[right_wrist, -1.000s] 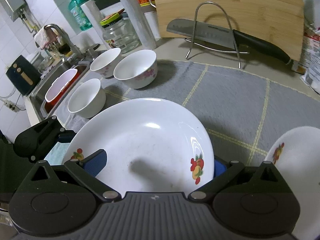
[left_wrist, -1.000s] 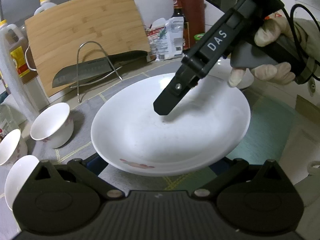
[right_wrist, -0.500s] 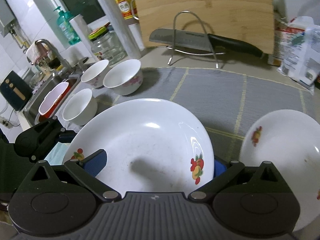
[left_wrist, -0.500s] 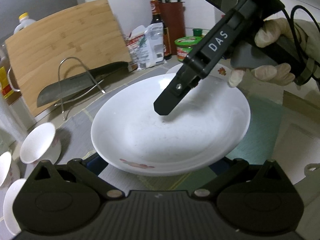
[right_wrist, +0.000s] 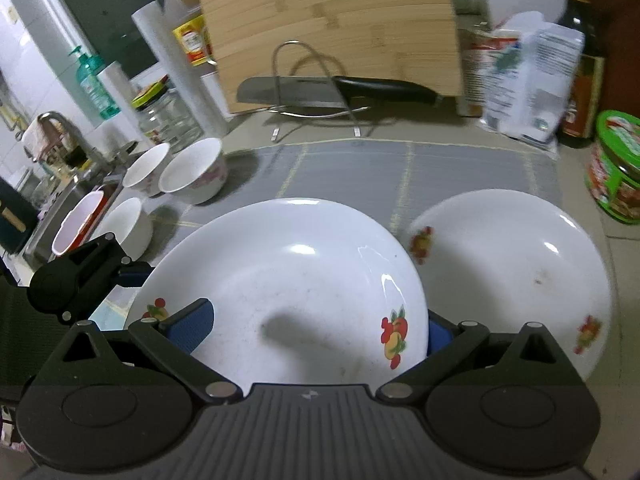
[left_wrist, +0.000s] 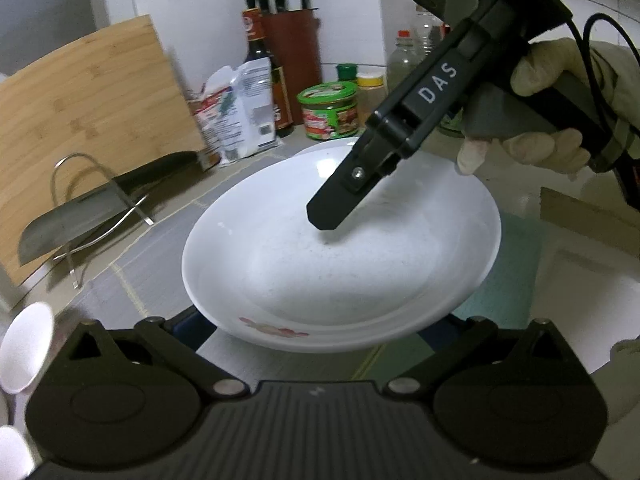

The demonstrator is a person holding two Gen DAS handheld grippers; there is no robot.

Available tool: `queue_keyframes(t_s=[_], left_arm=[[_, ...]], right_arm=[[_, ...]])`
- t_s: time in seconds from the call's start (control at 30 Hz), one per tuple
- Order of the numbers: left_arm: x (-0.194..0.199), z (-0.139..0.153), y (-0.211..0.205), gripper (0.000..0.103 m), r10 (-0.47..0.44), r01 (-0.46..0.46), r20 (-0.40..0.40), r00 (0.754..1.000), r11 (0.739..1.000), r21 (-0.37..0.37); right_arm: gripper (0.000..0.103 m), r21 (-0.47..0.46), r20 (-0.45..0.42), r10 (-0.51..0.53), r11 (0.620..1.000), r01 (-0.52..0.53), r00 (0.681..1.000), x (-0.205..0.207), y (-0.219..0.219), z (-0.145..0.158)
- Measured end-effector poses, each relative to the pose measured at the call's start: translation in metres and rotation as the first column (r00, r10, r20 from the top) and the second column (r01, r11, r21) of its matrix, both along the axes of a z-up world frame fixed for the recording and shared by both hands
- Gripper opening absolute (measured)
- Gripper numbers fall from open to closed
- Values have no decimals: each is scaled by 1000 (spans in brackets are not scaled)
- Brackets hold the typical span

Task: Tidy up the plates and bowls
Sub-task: 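Carry the flower-print plate with the right gripper over the plate stack, then lower the flower-print plate onto the plate stack with the right gripper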

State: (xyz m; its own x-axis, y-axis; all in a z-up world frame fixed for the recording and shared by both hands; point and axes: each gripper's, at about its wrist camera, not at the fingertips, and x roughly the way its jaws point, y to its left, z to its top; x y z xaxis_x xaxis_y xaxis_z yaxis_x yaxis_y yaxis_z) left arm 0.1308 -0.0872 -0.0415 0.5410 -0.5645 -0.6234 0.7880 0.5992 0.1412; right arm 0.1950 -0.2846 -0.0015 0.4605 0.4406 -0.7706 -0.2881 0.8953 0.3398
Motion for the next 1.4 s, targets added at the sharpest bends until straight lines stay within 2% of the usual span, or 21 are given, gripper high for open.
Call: queue_keyframes(t_s=[0.4, 0.7, 1.4], left_arm=[[21, -4, -52, 103, -78, 78, -17, 997, 997, -2], [35, -14, -81, 103, -92, 92, -43, 995, 996, 2], [58, -22, -104, 103, -66, 68, -95, 993, 997, 19]], right_arm=[[103, -13, -15, -82, 997, 82, 996, 1, -55, -6], [103, -22, -39, -104, 994, 103, 994, 13, -83, -19], [103, -66, -69, -109, 992, 104, 992, 37, -94, -36]])
